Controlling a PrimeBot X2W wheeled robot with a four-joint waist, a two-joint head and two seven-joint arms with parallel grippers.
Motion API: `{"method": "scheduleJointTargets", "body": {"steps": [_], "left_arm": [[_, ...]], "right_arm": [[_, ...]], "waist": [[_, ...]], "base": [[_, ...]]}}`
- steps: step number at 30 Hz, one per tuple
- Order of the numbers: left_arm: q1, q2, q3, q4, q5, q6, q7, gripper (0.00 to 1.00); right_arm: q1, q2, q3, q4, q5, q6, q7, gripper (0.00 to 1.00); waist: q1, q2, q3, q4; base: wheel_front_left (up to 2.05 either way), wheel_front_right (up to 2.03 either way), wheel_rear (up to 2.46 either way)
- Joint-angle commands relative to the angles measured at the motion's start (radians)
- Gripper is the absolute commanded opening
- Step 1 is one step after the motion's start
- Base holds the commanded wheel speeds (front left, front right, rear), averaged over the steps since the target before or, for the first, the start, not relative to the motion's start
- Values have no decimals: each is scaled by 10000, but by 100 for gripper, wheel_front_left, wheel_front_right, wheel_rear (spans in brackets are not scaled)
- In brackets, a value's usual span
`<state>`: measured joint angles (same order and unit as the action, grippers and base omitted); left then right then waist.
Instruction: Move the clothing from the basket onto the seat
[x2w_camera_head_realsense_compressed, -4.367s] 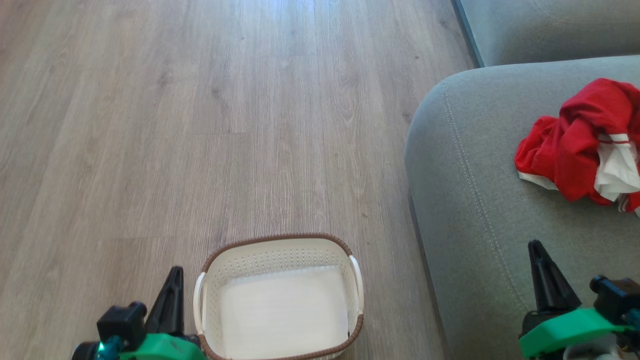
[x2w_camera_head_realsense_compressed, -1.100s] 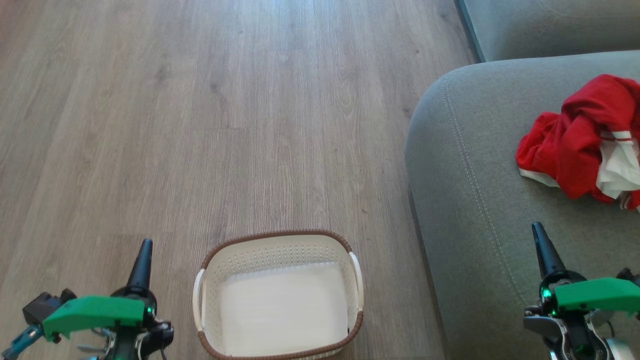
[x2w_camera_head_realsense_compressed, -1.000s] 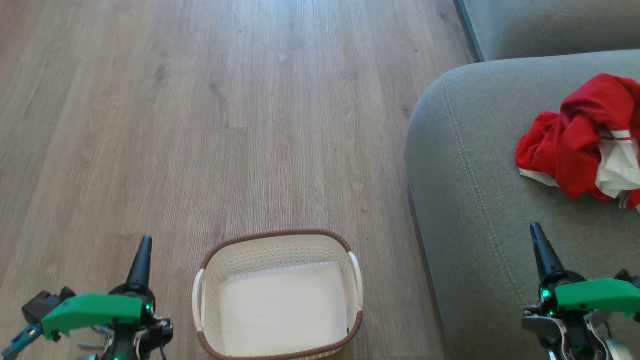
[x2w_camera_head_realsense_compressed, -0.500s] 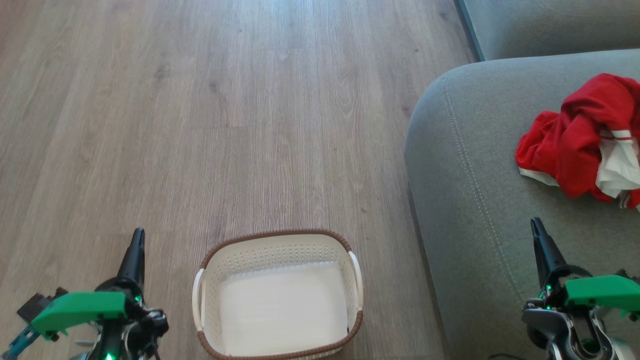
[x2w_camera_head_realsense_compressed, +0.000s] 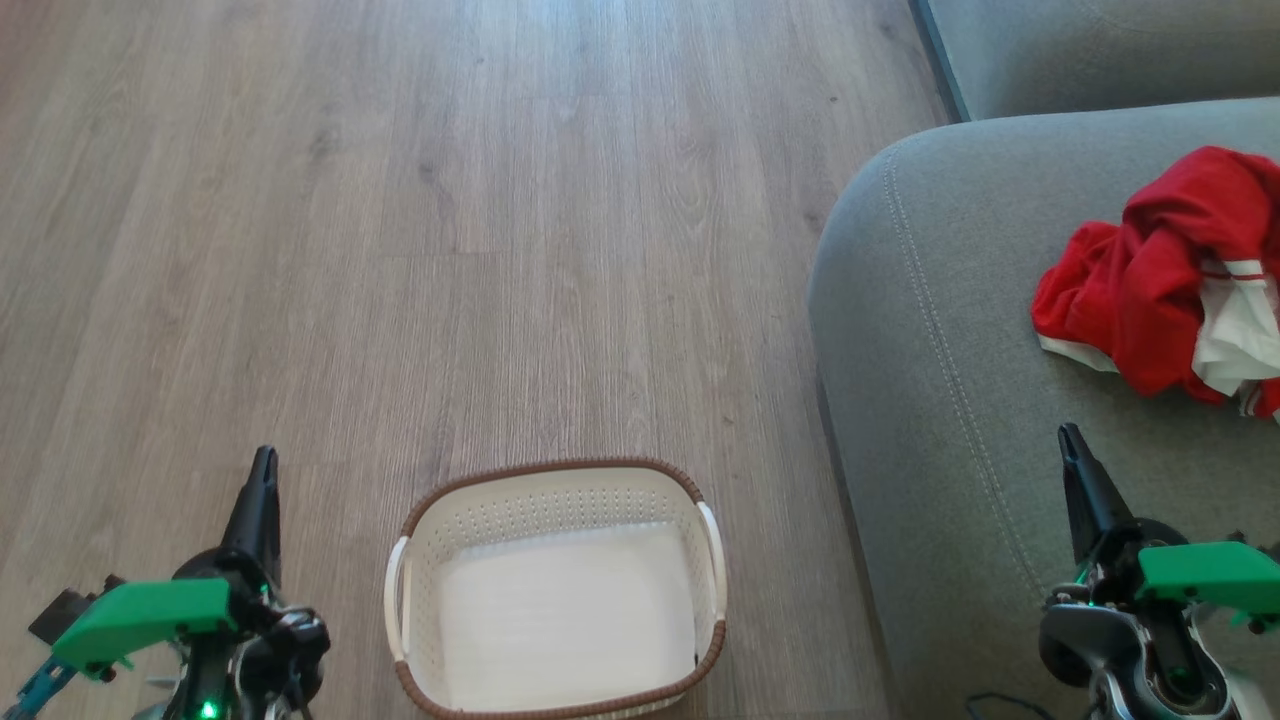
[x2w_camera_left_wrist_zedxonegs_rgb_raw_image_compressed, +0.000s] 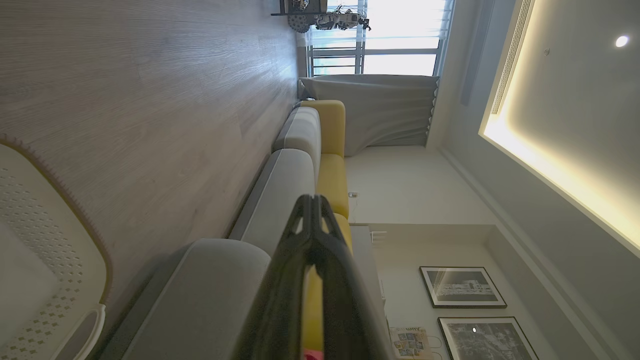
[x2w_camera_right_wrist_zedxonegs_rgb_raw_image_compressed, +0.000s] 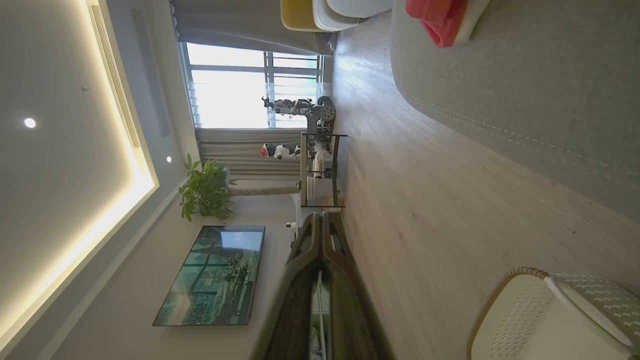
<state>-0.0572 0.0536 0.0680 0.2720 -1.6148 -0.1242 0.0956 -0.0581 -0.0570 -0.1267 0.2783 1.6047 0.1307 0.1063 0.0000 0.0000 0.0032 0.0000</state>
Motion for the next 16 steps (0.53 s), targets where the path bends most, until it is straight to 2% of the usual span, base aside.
{"method": "scheduleJointTargets", "body": {"steps": [1, 16], "left_arm": [[-498, 58, 336, -270, -39, -65, 78, 0], [-500, 42, 360, -270, -19, -65, 97, 0]], "right_arm": [[-494, 38, 162, -337, 67, 0, 42, 0], [-495, 44, 153, -337, 59, 0, 49, 0]], "waist": [[0, 0, -1, 0], [0, 0, -1, 0]], "base": [[0, 0, 0], [0, 0, 0]]}}
